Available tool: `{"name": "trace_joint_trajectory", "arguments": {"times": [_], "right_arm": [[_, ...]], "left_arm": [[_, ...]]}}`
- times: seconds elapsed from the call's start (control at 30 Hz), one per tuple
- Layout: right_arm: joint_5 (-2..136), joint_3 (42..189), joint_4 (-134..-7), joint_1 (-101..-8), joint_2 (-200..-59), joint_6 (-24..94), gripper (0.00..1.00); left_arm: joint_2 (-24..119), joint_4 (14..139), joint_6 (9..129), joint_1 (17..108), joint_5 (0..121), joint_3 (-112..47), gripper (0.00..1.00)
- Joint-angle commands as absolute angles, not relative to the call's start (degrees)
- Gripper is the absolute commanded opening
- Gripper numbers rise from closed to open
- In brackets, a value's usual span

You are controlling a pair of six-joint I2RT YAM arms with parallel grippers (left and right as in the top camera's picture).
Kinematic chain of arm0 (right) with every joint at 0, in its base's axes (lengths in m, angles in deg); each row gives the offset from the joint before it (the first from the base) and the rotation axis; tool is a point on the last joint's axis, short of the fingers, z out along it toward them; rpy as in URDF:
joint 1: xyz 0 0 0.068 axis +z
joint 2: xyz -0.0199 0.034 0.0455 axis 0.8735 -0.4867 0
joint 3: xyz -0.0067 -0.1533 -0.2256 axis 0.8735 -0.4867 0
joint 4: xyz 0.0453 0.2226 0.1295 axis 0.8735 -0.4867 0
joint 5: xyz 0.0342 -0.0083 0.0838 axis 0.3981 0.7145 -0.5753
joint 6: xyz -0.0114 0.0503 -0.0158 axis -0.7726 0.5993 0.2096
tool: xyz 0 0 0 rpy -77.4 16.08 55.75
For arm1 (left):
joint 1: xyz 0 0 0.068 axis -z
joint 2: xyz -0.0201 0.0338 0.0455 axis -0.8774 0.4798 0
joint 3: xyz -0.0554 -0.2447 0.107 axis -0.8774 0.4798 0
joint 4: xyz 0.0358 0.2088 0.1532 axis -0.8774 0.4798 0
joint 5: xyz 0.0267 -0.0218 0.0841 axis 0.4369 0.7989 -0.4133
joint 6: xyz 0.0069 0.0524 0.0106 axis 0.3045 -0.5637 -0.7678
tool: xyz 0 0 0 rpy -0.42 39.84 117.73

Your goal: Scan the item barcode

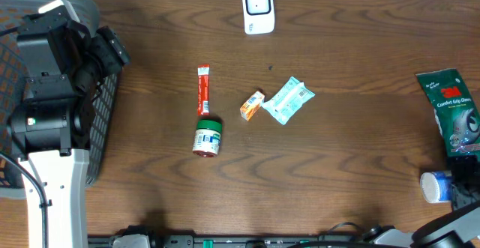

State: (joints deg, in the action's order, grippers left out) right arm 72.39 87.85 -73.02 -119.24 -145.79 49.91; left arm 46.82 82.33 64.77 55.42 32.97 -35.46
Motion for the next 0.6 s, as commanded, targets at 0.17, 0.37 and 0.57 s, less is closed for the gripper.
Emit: {"name": "trace_joint_trajectory", "arguments": {"times": [0.17, 0.37, 0.57], "right_arm": [[69.7, 87.3, -72.7, -119.2, -147.1, 49.3, 0.85], [65.1, 88.0, -73.2, -119.2, -147.1, 45.0, 0.72], [62.8, 90.6, -75.7, -117.5, -146.5, 41.6, 0.69]], "left_arm": [[46.9, 82.3, 64.8, 55.2, 32.4, -35.9, 0.82], [46.9, 82.3, 64.8, 55.2, 32.4, -35.9, 0.82], [46.9, 82.3, 64.8, 55.2, 32.4, -35.9, 0.82]]}}
